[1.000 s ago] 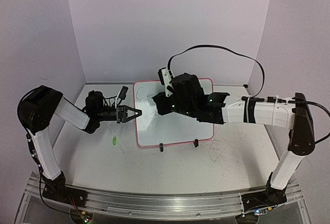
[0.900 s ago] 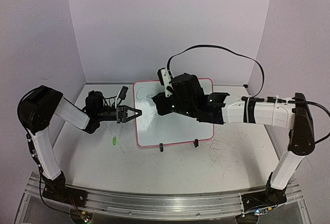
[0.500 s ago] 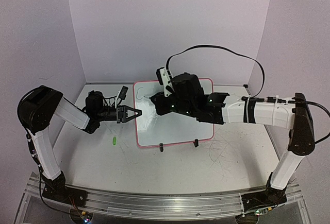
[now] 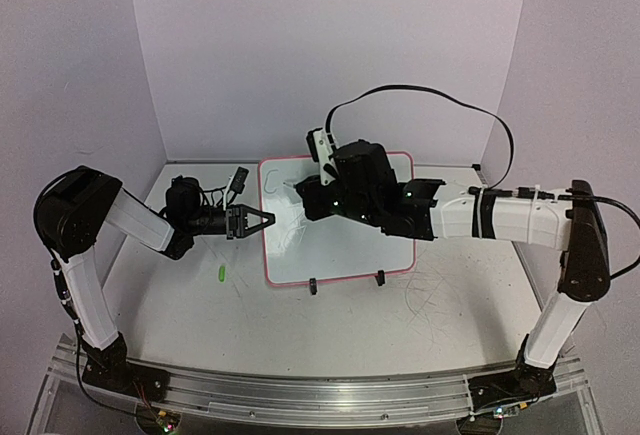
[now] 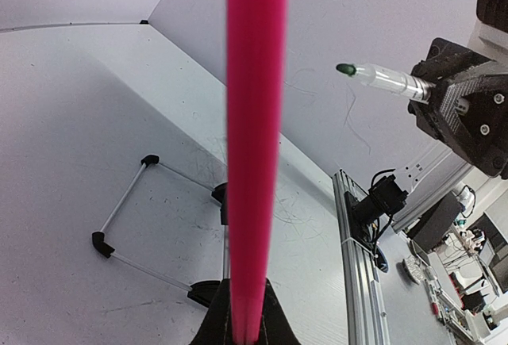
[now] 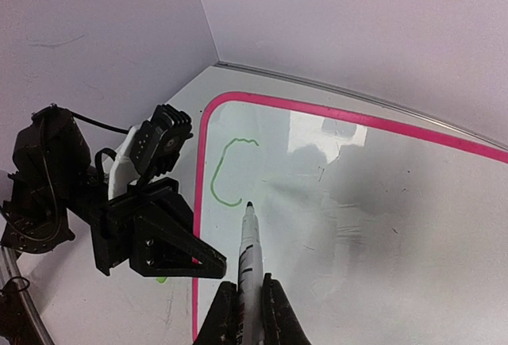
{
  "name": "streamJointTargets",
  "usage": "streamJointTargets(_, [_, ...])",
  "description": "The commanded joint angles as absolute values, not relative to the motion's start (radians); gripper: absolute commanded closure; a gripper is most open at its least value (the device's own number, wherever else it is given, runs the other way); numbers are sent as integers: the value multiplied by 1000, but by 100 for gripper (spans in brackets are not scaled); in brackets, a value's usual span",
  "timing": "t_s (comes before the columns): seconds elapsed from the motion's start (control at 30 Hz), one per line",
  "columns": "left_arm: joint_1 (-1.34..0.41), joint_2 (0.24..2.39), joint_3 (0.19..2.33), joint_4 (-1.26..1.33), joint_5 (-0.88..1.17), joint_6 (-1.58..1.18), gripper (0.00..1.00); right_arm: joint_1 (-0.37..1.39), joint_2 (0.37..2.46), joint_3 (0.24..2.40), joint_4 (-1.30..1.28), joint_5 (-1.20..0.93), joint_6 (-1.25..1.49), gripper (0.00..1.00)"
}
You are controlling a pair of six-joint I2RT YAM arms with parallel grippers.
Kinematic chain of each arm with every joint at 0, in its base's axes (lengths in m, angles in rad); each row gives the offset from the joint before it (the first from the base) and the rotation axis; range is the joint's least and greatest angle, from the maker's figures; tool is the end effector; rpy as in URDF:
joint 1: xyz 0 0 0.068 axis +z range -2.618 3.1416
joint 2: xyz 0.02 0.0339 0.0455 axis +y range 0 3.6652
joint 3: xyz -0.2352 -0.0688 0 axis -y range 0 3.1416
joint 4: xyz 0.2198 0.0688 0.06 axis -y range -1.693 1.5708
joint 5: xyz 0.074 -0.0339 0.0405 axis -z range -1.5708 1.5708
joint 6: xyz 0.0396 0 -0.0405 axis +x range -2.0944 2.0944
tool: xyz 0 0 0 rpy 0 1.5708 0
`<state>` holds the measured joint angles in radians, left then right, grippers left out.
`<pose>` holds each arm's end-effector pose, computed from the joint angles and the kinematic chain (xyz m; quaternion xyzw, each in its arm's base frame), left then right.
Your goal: Write a sentence on the whiteboard
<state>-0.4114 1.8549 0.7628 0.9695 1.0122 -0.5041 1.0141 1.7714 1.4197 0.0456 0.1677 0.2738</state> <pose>0.2933 -0.1646 0.1602 0.2904 0.6694 -0.5818 0.3593 0.2178 0.3375 0.2905 -0.2446 0.7673 0.2996 0.5116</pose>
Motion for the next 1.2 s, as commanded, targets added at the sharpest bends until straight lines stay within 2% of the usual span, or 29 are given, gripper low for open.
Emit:
streamJointTargets(0.0, [-407,1853,748,963,999,-529,100,1007,1785,1465,83,198,280,100])
streamJointTargets(1.17, [-407,1847,750,963,1005,-525,100,994,1862,1541,56,207,287,100])
